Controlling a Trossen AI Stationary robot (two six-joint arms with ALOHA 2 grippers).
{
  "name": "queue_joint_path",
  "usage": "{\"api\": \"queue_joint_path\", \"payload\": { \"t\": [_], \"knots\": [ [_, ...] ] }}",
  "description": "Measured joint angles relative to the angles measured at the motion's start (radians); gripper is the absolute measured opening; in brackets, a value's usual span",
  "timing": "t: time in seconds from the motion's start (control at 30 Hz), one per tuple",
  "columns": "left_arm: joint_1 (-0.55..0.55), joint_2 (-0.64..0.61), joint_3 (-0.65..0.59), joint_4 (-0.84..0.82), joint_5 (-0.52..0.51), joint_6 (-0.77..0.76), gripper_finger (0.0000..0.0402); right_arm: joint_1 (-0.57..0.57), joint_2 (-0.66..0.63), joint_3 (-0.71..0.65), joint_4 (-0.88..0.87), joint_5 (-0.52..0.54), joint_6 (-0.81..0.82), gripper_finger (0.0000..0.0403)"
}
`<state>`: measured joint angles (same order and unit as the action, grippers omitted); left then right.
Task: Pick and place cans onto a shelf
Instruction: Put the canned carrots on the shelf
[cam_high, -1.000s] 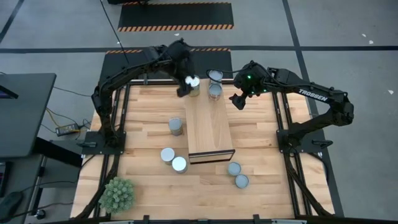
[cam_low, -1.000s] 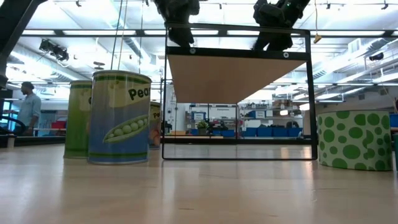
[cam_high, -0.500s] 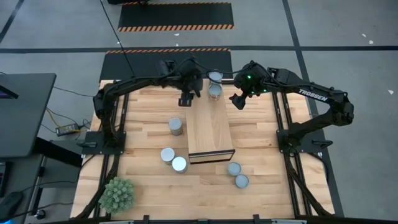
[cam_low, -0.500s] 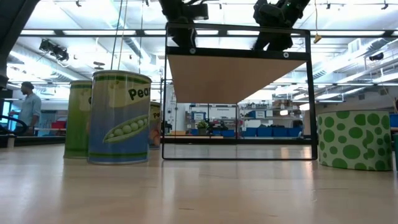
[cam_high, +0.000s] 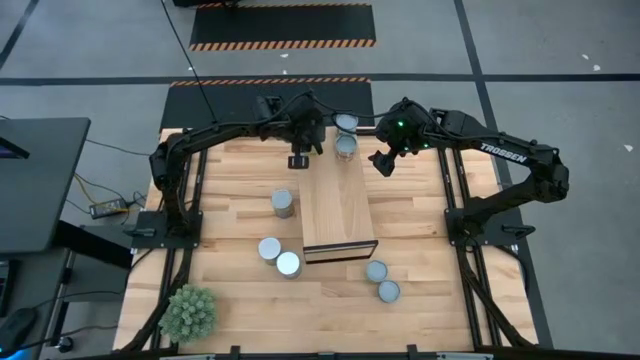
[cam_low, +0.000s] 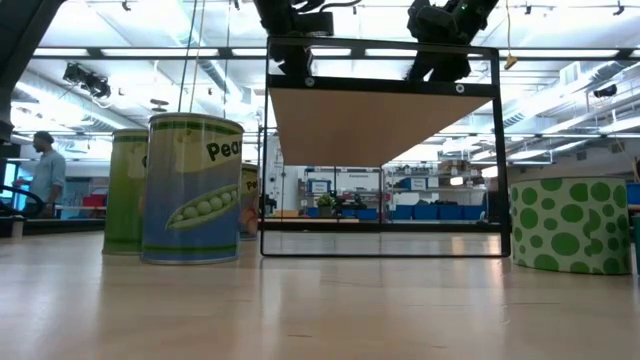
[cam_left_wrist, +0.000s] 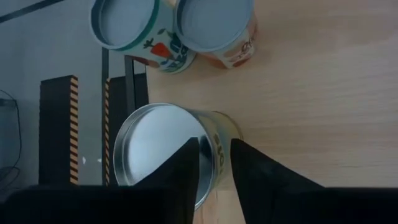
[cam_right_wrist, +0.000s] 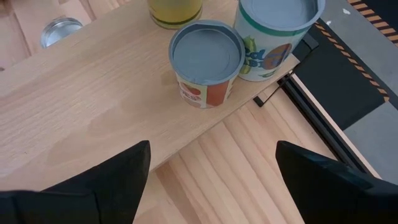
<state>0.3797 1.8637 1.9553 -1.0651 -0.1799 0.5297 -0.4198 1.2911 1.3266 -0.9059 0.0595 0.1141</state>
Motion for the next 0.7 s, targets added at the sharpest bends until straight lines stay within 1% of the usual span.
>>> {"api": "queue_joint_path", "payload": {
  "t": [0.13, 0.27, 0.37, 0.47, 0.6, 0.7],
  "knots": [
    [0.012, 0.0, 0.0, -0.001, 0.001, -0.002, 0.0089, 0.0, 0.0, 0.0, 0.0, -0.001, 0.006, 0.0354],
    [0.023, 0.005, 0.0, -0.012, 0.053, -0.003, 0.0088, 0.0, 0.0, 0.0, 0.0, -0.002, 0.006, 0.0354],
    [0.022, 0.01, 0.002, -0.011, 0.047, 0.006, 0.0084, 0.0, 0.0, 0.0, 0.0, -0.003, 0.007, 0.0354],
    [0.02, 0.011, 0.002, -0.011, 0.037, 0.05, 0.0062, 0.0, 0.0, 0.0, 0.0, -0.003, 0.007, 0.0354],
    [0.021, 0.012, 0.005, -0.017, 0.033, 0.118, 0.0016, 0.0, 0.0, 0.0, 0.0, -0.003, 0.009, 0.0354],
    [0.034, 0.013, 0.014, -0.035, 0.06, 0.199, 0.0007, 0.0, 0.0, 0.0, 0.001, -0.003, 0.014, 0.0354]
  ]
}}
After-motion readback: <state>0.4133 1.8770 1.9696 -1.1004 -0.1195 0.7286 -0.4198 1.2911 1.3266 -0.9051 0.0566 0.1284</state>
